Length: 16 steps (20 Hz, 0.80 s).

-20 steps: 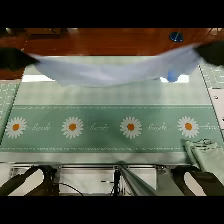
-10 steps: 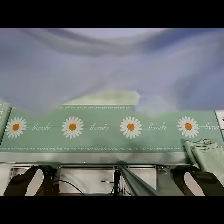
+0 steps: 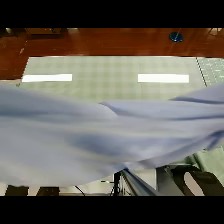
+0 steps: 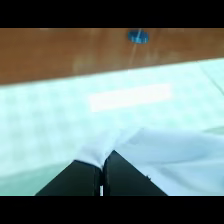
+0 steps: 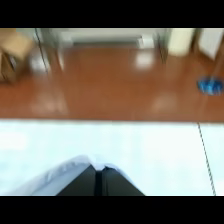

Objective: Fold the shirts.

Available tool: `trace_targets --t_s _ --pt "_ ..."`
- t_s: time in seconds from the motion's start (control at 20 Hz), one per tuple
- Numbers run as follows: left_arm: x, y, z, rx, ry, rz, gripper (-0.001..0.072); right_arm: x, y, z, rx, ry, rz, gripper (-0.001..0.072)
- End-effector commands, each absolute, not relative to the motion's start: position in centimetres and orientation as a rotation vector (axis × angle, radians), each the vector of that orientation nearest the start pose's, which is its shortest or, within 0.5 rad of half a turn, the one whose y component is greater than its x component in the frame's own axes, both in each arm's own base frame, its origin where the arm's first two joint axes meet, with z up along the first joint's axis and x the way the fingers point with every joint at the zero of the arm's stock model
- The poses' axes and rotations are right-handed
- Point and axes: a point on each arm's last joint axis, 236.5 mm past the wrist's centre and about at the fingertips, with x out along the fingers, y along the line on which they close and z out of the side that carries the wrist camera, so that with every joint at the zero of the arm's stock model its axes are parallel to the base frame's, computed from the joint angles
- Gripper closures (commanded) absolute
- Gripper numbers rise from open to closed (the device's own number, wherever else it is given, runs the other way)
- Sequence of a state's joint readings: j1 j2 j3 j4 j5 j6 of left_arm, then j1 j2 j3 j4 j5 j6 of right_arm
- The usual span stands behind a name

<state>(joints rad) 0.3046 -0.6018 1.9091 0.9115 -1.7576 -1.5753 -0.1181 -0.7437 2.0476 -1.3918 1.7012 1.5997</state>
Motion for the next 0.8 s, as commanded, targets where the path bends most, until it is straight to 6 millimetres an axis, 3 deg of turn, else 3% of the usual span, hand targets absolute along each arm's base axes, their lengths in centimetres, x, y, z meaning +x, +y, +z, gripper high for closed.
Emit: trace_targets --t_s 0.0,0.15,0.25,0.3,0.45,0.55,0.65,0.75 --pt "15.3 -9.1 34.9 -0.163 0.675 -0.338 0.0678 20.5 0.8 34.3 0.051 0.767 0.035 0.0690" --pt "19.5 -5.0 25.1 -0.211 0.958 -0.245 0.0678 26.7 -0.1 25.7 0.027 1.020 0.065 0.0689" --pt "22.9 -3.9 19.8 -0.266 1.068 -0.244 0.0678 32.1 -0.7 21.9 0.036 1.060 0.067 0.0689" --pt "25.0 -3.8 18.0 -0.290 1.082 -0.262 0.0678 34.8 -0.6 20.5 0.053 1.059 0.080 0.0689" --pt "32.6 -3.6 15.0 -0.353 1.036 -0.312 0.0678 43.0 0.1 17.4 0.097 0.967 0.130 0.0689" --pt "37.5 -3.8 13.9 -0.407 0.971 -0.354 0.0678 47.6 0.8 16.7 0.142 0.860 0.156 0.0689" --pt "41.4 -3.5 12.5 -0.429 0.919 -0.385 0.0678 51.3 1.3 16.5 0.206 0.761 0.167 0.0689" --pt "43.9 -3.0 10.3 -0.418 0.909 -0.397 0.0677 53.7 1.7 15.2 0.274 0.724 0.173 0.0689"
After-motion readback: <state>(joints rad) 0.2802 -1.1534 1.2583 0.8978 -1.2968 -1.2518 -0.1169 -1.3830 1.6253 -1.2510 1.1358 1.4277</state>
